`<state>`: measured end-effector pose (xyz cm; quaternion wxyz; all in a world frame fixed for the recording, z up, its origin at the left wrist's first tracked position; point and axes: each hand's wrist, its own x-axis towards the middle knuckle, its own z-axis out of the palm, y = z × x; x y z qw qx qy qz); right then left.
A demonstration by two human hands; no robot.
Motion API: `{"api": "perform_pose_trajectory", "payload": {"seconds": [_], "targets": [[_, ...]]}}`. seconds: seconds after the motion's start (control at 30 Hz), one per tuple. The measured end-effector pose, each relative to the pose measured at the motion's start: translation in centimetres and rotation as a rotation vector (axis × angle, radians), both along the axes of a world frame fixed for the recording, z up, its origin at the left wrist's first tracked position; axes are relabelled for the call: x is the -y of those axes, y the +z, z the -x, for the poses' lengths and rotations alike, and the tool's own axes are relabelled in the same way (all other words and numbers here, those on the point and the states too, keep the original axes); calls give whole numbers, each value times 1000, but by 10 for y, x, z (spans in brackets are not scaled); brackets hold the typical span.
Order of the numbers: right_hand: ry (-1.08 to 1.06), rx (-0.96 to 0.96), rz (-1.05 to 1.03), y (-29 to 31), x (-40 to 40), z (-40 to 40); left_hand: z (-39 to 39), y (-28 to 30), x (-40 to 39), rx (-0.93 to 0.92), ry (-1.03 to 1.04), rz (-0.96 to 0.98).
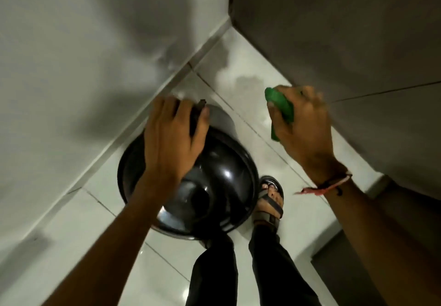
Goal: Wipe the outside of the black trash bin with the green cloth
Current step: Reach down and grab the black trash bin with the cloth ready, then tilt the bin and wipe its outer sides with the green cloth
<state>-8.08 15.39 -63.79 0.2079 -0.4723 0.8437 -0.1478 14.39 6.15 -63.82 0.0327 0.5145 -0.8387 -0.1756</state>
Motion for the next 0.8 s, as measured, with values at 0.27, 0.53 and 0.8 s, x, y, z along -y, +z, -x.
{"api": "perform_pose_trajectory", "payload": {"seconds": [0.27, 0.53, 0.8], "targets": [[159, 726, 124, 22, -5, -87, -75, 6, -99, -257, -17, 225], [237, 350, -140, -113, 51, -97, -92, -17, -113, -362, -168, 355], [346, 565, 29, -54, 10, -138, -111, -11, -91, -319, 47, 223]]}}
